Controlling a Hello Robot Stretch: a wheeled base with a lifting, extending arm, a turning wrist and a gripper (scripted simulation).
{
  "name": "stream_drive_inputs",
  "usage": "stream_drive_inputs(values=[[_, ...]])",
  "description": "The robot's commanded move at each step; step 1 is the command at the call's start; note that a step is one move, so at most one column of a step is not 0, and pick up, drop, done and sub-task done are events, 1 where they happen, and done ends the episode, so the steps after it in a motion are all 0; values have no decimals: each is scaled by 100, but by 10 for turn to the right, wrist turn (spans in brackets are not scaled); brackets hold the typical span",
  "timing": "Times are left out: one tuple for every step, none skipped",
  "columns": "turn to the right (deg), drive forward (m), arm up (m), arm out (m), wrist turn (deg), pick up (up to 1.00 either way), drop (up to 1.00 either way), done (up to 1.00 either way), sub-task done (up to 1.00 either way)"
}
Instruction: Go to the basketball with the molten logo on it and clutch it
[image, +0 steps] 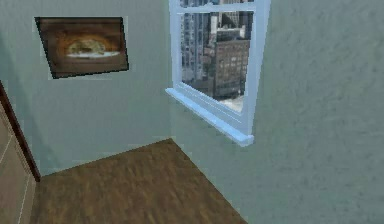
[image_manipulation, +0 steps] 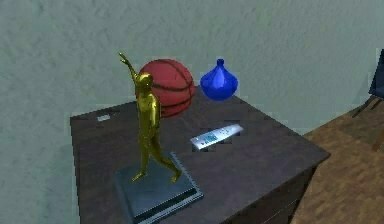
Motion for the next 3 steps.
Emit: stream_drive_inputs(values=[[0, 0, 38, 0, 0, 0, 0, 0, 0], [0, 0, 0, 36, 0, 0, 0, 0, 0], [0, 0, 0, 0, 450, 0, 0, 0, 0]])
